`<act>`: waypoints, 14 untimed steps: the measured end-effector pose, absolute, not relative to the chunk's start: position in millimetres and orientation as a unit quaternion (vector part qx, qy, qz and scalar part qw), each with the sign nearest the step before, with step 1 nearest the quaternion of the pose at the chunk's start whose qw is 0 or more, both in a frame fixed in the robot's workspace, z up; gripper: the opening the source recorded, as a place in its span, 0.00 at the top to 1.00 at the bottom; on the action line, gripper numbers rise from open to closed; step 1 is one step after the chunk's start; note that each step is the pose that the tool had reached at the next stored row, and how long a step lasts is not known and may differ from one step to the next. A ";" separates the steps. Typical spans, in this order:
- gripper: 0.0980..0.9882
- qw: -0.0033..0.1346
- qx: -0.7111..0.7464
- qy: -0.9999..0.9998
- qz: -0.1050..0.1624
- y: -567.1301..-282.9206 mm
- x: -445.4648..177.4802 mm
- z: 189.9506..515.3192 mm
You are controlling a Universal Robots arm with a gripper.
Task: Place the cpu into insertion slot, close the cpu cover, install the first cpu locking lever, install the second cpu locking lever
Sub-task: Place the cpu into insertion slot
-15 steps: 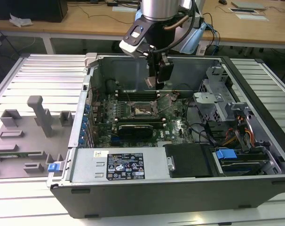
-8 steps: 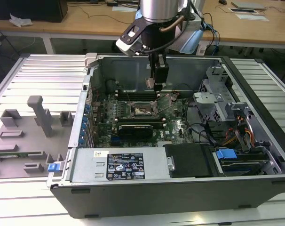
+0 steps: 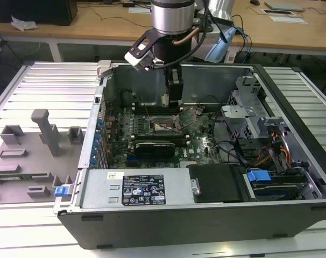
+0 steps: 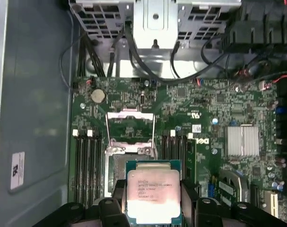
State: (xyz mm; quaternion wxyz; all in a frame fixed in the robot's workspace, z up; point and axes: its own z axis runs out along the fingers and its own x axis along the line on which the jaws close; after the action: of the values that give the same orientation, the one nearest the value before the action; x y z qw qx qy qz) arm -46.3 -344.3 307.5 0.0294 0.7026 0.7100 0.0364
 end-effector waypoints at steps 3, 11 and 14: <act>0.50 0.031 0.703 0.710 0.038 -343.3 -56.1 299.0; 0.50 0.032 0.702 0.710 0.039 -342.2 -64.7 277.5; 0.50 0.032 0.702 0.710 0.039 -342.2 -64.3 269.5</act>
State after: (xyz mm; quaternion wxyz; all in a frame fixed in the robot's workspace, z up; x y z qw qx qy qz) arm -64.3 -342.2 269.5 0.0316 0.7024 0.7100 0.0386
